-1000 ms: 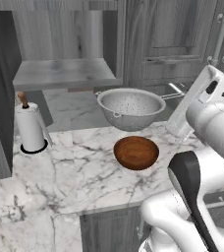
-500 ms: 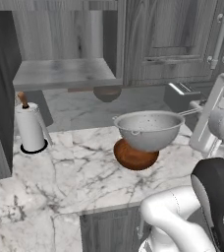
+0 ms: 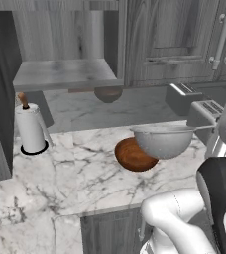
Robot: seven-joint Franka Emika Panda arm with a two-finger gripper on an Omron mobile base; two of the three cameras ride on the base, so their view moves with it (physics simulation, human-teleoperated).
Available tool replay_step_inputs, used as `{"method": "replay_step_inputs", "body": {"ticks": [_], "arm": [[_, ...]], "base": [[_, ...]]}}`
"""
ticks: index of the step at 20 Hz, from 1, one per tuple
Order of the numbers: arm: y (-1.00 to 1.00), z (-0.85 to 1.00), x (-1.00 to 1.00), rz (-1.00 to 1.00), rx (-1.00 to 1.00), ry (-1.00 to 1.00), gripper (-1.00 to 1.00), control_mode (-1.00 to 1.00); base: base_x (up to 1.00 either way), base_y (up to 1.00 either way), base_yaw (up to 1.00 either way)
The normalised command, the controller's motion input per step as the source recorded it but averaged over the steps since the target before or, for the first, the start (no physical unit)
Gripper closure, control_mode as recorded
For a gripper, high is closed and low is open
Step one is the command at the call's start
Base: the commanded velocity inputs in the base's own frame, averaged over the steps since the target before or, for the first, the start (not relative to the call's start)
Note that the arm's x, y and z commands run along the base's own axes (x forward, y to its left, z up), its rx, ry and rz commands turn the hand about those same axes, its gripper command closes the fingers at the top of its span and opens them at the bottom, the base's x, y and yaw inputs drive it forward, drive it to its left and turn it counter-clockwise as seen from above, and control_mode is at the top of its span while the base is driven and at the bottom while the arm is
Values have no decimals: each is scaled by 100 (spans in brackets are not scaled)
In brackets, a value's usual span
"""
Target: Open the cabinet and setup a tea strainer by placing it in the bowl upright.
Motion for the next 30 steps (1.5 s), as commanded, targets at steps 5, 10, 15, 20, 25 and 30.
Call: {"method": "replay_step_inputs", "body": {"ticks": [5, 10, 15, 20, 25, 30], "arm": [[-65, -76, 0, -18, 0, 0, 100, -100], [-66, -65, 11, -20, 0, 0, 100, -100], [-72, -42, 49, -8, 0, -2, 100, -100], [-68, -29, 56, 0, 0, -11, 100, -100], [-41, -50, 51, 0, -2, -20, 100, -100], [-2, -49, 20, 0, -11, -41, 100, -100]], "base": [[0, 0, 0], [0, 0, 0], [0, 0, 0], [0, 0, 0], [0, 0, 0], [0, 0, 0]]}}
